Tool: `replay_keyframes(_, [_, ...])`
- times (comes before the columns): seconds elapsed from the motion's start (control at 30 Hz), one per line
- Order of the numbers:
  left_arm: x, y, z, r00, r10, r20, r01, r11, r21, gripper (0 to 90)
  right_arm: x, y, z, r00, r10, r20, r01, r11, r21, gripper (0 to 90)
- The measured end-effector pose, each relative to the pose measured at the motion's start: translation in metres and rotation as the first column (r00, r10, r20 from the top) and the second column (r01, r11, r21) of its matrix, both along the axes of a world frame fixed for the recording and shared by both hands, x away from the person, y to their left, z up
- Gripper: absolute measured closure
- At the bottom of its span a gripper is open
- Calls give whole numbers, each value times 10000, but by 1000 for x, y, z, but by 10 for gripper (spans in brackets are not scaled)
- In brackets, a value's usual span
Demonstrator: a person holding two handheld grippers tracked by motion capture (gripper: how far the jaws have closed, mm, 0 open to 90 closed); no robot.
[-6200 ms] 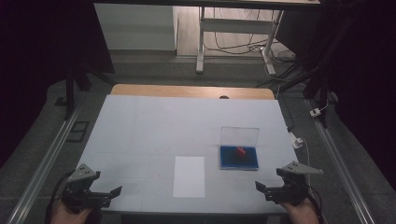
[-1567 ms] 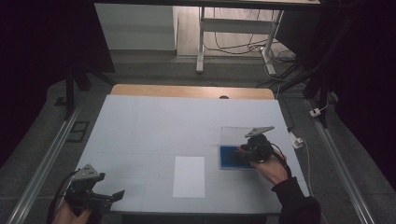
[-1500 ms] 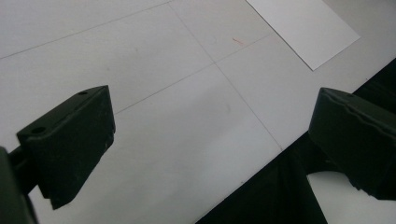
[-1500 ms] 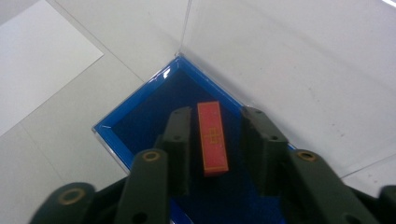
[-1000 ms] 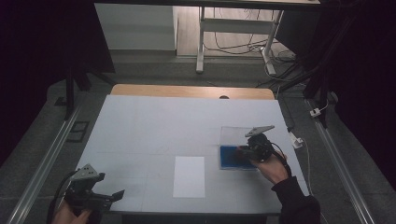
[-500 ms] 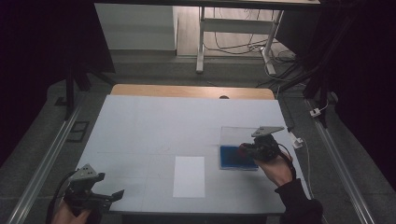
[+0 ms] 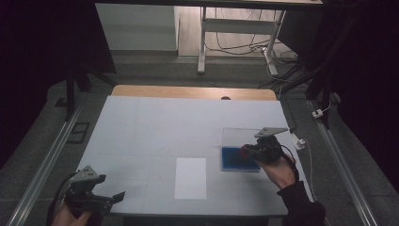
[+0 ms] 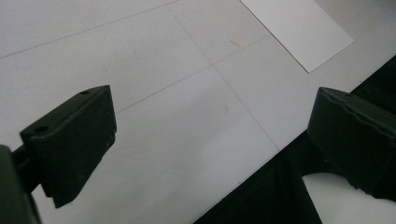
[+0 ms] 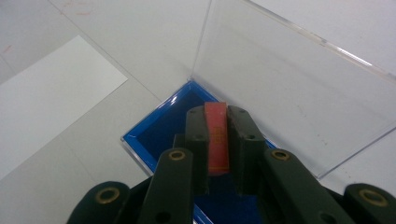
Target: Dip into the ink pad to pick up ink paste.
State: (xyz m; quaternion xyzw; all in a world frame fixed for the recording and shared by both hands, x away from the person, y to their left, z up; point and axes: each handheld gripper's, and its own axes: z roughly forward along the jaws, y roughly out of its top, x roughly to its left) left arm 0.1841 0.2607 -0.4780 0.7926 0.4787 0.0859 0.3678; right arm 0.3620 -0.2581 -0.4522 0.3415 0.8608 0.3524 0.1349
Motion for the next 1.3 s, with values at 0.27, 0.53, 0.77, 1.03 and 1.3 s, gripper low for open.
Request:
replay_keyframes(0.27, [1,0,0,10000,7,-54,-7,10000,-16,18,6,0,-5,9999,19,-105,-22,9997,-252,791])
replay_keyframes(0.53, [2,1,0,10000,-20,-92,19,10000,-44,17,11,-1,-12,9993,-252,-280,244,9994,-261,791])
replay_keyframes(0.77, [2,2,0,9999,54,-85,-55,9999,-113,3,15,0,-19,9984,-335,-464,315,9985,-446,792])
replay_keyframes(1.03, [2,1,1,9998,150,149,-149,9999,-84,0,17,0,-23,9964,-472,-703,427,9970,-650,794])
replay_keyframes(1.3, [4,-1,1,9999,113,117,-114,9999,67,0,17,4,-24,9959,-595,-679,540,9953,-798,798])
